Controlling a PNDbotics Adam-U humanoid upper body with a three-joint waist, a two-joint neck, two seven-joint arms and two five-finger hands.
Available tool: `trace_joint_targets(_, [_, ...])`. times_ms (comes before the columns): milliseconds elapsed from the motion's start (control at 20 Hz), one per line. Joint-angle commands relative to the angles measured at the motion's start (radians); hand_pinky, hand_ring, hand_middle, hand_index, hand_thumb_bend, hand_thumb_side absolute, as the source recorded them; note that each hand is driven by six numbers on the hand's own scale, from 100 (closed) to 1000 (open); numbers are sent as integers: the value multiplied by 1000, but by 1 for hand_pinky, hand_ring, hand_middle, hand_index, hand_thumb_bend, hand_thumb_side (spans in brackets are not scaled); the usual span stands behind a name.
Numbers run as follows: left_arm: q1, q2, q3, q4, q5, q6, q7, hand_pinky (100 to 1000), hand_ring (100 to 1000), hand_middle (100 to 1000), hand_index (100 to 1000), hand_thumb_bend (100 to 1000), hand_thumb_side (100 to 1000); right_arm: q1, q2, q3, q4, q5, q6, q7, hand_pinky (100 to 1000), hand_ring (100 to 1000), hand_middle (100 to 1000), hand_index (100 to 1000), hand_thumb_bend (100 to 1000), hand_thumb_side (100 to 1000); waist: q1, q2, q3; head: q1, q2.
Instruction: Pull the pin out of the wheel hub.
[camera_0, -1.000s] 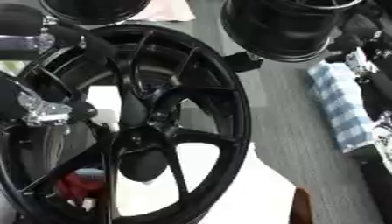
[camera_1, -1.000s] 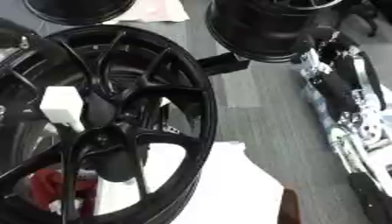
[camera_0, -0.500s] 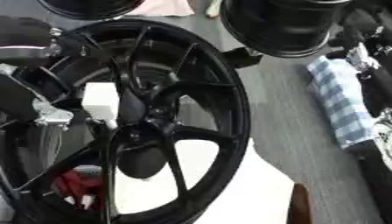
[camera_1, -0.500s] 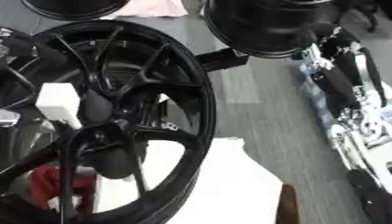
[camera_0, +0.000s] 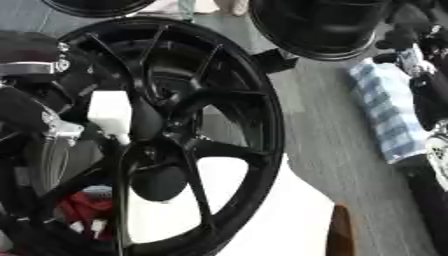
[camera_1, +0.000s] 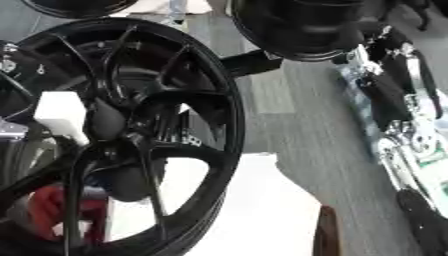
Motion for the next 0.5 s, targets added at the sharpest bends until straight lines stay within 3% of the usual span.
trace_joint_targets(50, [-13,8,8,1,7,-6,-9,1000,886,750,906,422,819,-7,-15,-6,-18,-4,-1,3,615,679,606,673,261,376,4,-13,-3,0,-1])
trace_joint_targets(500, [-19,-6,7,8,17,-9,-36,1000,861,714,886,415,837,-12,-12,-7,-18,-6,-1,3,616,680,607,673,259,376,5,-11,-8,0,-5])
